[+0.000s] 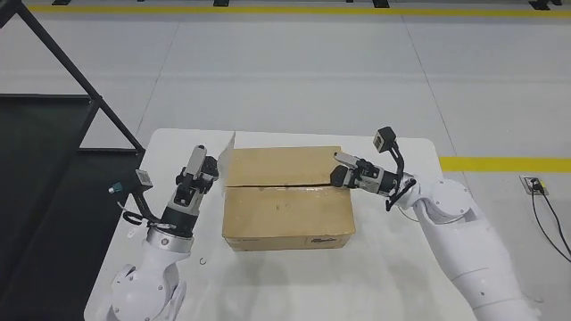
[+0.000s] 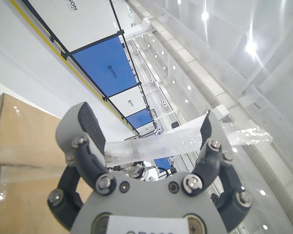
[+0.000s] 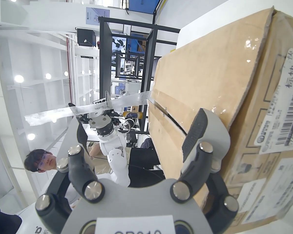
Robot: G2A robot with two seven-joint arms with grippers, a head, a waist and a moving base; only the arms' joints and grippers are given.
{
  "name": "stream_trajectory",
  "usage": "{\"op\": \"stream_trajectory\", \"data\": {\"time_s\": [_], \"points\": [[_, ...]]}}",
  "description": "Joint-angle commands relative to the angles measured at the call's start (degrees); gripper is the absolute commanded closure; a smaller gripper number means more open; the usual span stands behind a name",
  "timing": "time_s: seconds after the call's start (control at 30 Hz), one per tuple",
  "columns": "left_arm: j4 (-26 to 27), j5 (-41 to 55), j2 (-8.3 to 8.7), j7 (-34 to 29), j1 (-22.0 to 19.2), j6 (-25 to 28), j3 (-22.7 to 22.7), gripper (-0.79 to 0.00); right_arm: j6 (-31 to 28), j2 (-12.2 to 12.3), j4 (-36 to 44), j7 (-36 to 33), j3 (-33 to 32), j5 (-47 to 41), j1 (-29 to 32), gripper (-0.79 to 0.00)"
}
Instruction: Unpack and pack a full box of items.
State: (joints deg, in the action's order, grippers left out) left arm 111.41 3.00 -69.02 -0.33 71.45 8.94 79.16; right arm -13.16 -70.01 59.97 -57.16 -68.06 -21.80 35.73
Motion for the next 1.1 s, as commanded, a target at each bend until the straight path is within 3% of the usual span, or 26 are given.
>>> {"op": "stream_trajectory", "data": {"time_s": [0.0,0.4,1.07], "points": [[0.02,-0.56,-0.10,-0.03,0.19,0.01,-0.32,-0.785,0.02,0.05,0.10,-0.03,-0.12,-0.18,0.18,-0.785],[-3.42,-3.25,-1.05,0.42,-1.99,-1.19,-4.01,-0.785,-0.94,1.53,2.83,-8.81,-3.53,-3.41,3.61,-0.785],[-5.74,-3.97,-2.10,-0.60,-3.86,-1.98,-4.78,-0.785,-1.91,4.04,8.37,-7.24,-11.15,-4.87,11.10,-0.785]]}}
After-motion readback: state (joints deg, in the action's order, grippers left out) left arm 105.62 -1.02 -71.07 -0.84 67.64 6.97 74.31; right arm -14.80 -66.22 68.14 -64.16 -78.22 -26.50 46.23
